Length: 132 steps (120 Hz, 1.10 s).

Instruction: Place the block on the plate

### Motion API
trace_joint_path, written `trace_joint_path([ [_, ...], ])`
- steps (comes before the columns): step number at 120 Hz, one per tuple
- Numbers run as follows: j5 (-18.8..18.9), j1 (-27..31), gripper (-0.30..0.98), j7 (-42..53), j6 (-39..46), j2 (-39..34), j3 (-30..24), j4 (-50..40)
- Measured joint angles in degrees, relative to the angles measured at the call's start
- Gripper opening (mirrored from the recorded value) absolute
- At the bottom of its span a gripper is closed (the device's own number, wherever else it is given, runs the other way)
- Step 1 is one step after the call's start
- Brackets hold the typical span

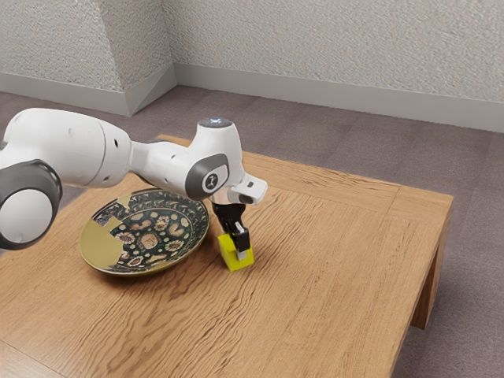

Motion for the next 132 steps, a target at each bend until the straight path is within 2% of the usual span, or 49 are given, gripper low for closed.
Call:
trace_joint_path([
  [36,0.3,-0.2,0.39,-0.5,0.2,-0.9,0.0,-0.1],
  [82,0.8,-0.2,0.36,-1.7,-0.6,-9.0,-0.1,-1.9],
  [132,3.1,8.6,0.35,-2.9,-5.2,-11.5,-0.3,-1.9],
])
